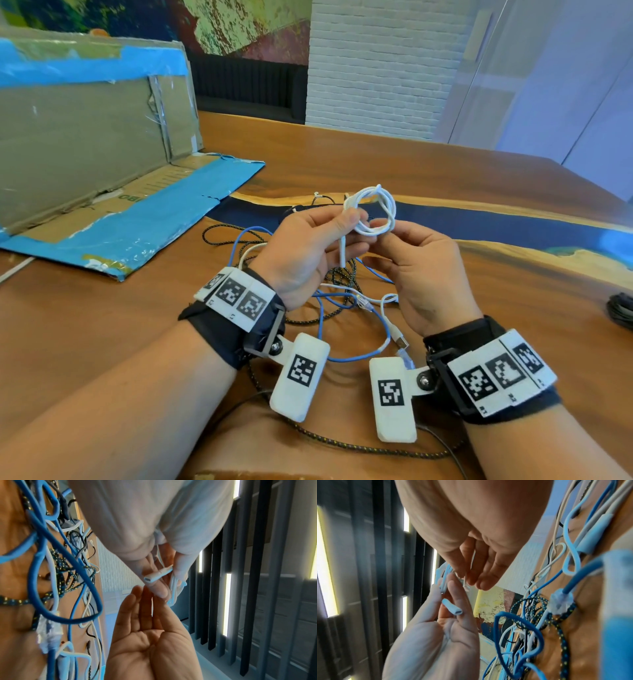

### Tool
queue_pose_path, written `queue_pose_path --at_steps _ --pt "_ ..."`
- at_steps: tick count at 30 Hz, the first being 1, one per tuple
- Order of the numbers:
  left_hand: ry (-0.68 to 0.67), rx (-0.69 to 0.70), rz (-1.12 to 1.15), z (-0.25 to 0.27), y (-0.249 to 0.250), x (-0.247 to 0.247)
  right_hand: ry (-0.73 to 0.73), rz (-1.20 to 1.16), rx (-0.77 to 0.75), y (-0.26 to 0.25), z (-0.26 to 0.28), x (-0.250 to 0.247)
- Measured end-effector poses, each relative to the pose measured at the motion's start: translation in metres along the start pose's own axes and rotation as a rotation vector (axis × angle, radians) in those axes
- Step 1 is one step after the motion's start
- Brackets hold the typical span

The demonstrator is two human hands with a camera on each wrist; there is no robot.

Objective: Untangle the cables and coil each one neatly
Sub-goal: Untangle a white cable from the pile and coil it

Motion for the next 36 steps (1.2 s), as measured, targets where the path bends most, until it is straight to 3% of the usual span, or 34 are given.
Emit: queue_pose_path --at_steps 5,9,18,22,29,31,36 --pt "0.048 -0.018 -0.149 0.0 -0.001 -0.005 -0.037 -0.2 0.116 0.003 0.001 0.005" --pt "0.091 -0.013 -0.227 0.0 -0.001 -0.006 -0.04 -0.245 0.094 -0.003 0.0 0.003" --pt "0.146 -0.071 -0.257 0.001 -0.002 -0.006 -0.002 0.038 -0.122 -0.01 0.001 0.002" --pt "0.133 -0.127 -0.189 0.001 0.0 -0.008 -0.111 0.03 -0.186 -0.011 0.002 0.006" --pt "0.03 -0.237 -0.187 0.005 0.001 -0.002 -0.363 -0.103 -0.12 -0.01 0.01 0.014" --pt "0.02 -0.223 -0.193 0.005 0.002 -0.003 -0.338 -0.13 -0.118 -0.012 0.01 0.015" --pt "0.085 -0.125 -0.139 0.0 0.006 -0.009 -0.062 -0.098 -0.092 -0.01 -0.001 0.006"
Point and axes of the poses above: each hand's wrist, its own z-axis away from the middle knuckle, its own x-axis out of the palm, y = z × x, the point moved 3 cm from there along -z, towards the middle knuckle, and after that the axes turned 2 degrees about -y, right-handed, at the moved point
